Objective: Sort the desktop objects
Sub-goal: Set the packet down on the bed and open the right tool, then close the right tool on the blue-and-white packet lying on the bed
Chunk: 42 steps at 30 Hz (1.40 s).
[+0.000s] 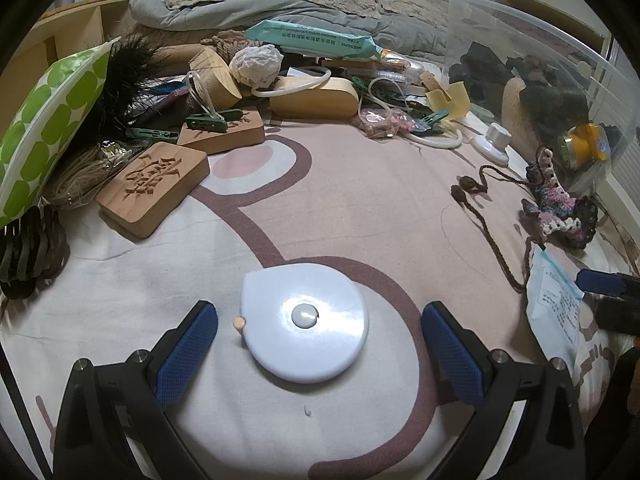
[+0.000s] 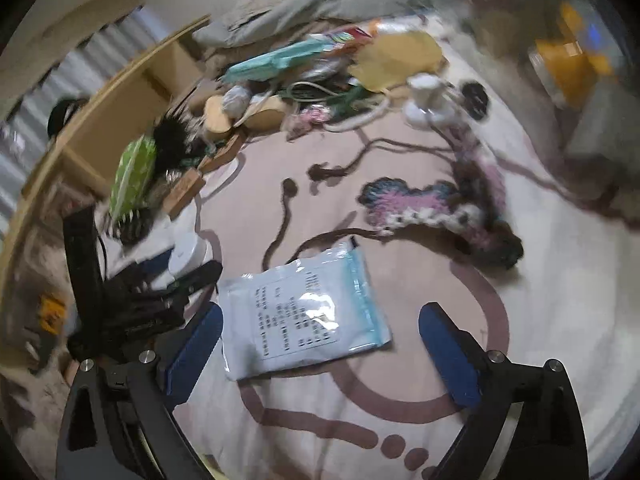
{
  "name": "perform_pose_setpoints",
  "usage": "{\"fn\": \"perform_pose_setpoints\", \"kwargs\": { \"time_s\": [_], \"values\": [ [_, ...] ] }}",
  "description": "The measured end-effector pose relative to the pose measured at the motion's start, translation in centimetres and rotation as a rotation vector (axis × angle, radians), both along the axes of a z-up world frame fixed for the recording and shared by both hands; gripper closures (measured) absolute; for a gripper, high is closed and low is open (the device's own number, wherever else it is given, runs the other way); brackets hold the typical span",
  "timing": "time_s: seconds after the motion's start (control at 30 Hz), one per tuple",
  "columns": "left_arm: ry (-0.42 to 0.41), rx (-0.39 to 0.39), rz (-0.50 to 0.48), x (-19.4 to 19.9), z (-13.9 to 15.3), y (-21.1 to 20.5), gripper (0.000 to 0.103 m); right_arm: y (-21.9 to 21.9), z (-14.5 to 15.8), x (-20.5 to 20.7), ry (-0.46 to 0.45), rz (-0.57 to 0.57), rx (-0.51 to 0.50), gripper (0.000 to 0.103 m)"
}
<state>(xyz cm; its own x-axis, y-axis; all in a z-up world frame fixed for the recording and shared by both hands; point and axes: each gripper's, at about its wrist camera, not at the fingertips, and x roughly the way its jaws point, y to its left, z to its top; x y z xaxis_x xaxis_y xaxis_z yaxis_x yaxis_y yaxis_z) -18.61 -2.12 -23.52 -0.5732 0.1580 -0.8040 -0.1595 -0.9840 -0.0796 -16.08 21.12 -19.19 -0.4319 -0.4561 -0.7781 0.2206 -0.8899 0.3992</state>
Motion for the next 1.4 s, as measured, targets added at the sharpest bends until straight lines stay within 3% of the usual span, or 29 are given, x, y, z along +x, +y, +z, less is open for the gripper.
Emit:
{"fn": "perform_pose_setpoints", "kwargs": {
  "time_s": [0.17,0.33,0.5,0.77,0.87,0.97,1.07,1.4],
  "values": [
    [0.005,-0.008,0.016,0.2,0.2,-0.3,0.005,-3.3,-0.1,0.7,0.074,0.092,0.163,0.005],
    [0.000,-0.003,0.028,0.4,0.4,-0.9,0.014,-5.4,-0.6,1.1,0.121,0.150,0.254,0.000],
    [-0.006,0.006,0.042,0.5,0.6,-1.5,0.025,-6.4,-1.1,1.1,0.150,0.158,0.327,0.000],
    [-0.001,-0.012,0.038,0.7,0.7,-1.5,0.026,-8.2,-1.3,1.6,0.207,0.132,0.454,0.000],
    [0.003,-0.013,0.039,0.9,0.7,-1.5,0.028,-8.0,-1.4,0.6,0.191,0.114,0.431,0.000],
    [0.015,-0.016,0.053,1.4,0.8,-1.4,0.029,-6.8,-2.1,-0.6,0.124,0.080,0.331,0.000],
    [0.018,-0.024,0.060,1.4,0.7,-1.2,0.028,-6.0,-2.2,-0.9,0.117,0.049,0.271,0.000],
    [0.022,-0.010,0.060,0.9,0.4,-1.0,0.021,-6.4,-2.2,-1.1,0.112,0.052,0.284,0.000]
  ]
}}
